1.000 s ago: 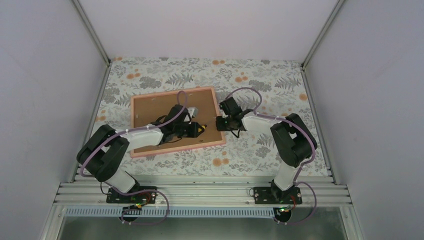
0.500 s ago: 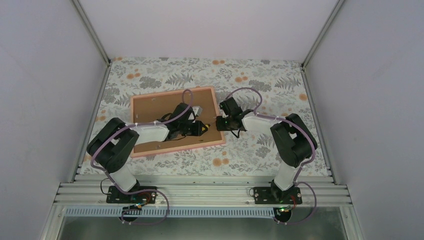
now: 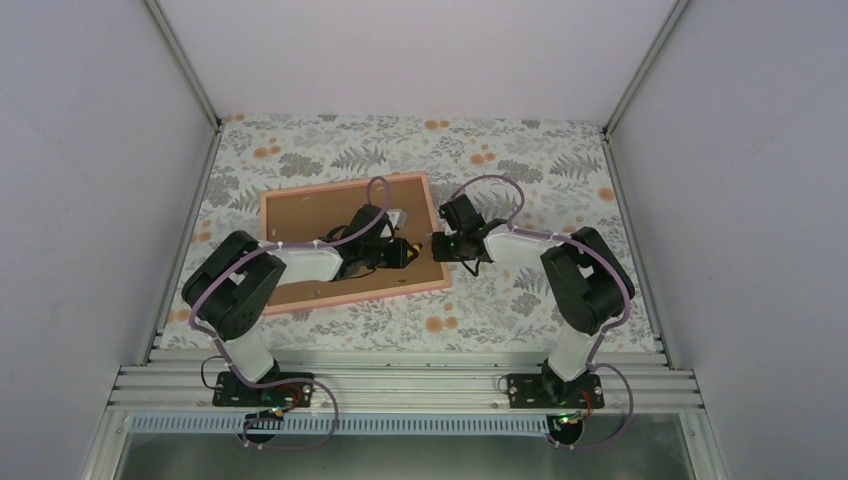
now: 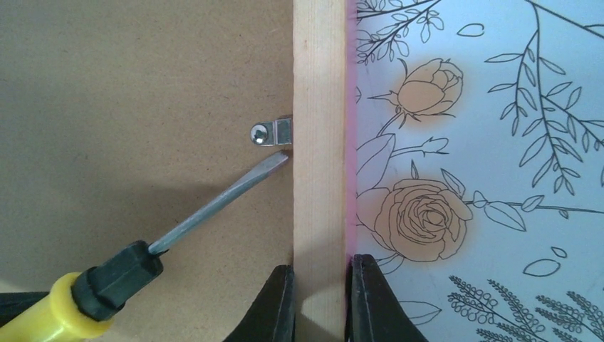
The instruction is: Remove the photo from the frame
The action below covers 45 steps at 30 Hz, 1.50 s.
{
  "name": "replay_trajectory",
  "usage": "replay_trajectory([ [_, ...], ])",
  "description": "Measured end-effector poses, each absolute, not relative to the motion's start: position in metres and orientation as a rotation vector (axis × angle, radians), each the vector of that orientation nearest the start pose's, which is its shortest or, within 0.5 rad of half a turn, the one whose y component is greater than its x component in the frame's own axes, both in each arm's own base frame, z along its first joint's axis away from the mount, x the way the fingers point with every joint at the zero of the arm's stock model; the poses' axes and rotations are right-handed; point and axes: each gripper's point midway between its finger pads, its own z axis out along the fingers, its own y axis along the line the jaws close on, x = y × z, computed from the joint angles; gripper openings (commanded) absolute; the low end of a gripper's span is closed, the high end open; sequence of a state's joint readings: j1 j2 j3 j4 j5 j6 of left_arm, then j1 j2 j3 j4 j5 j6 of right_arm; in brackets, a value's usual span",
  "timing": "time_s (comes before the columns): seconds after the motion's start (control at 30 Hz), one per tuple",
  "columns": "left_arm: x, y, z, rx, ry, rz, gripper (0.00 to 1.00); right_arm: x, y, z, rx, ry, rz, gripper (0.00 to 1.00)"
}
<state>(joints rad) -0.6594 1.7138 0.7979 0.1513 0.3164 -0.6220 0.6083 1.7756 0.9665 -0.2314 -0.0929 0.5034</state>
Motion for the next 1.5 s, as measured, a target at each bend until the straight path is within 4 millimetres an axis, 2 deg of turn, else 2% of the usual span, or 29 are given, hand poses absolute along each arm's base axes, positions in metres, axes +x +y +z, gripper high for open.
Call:
replay_trajectory([
  [0.47, 0.313, -0.307, 0.051, 0.174, 2.485, -0.937, 0.02, 0.331, 0.248, 0.025, -0.172, 2.673, 0.494, 0.06],
  [0.83, 0.315, -0.304, 0.051, 0.013, 2.457, -0.893, 0.02, 0.332, 0.253, 0.026, -0.173, 2.643, 0.524, 0.04],
  [0.93, 0.322, -0.299, 0.052, -0.048, 2.437, -0.862, 0.02, 0.331, 0.254, 0.025, -0.171, 2.643, 0.53, 0.04],
  [1.1, 0.33, -0.28, 0.05, -0.173, 2.402, -0.779, 0.02, 0.33, 0.253, 0.026, -0.156, 2.646, 0.536, 0.04],
  [1.23, 0.33, -0.28, 0.051, -0.192, 2.393, -0.763, 0.02, 0.329, 0.252, 0.026, -0.146, 2.648, 0.539, 0.04],
  [1.33, 0.328, -0.281, 0.055, -0.193, 2.388, -0.768, 0.02, 0.327, 0.251, 0.026, -0.137, 2.651, 0.539, 0.04],
  [1.5, 0.325, -0.279, 0.073, -0.191, 2.358, -0.785, 0.02, 0.325, 0.249, 0.026, -0.125, 2.654, 0.535, 0.04],
])
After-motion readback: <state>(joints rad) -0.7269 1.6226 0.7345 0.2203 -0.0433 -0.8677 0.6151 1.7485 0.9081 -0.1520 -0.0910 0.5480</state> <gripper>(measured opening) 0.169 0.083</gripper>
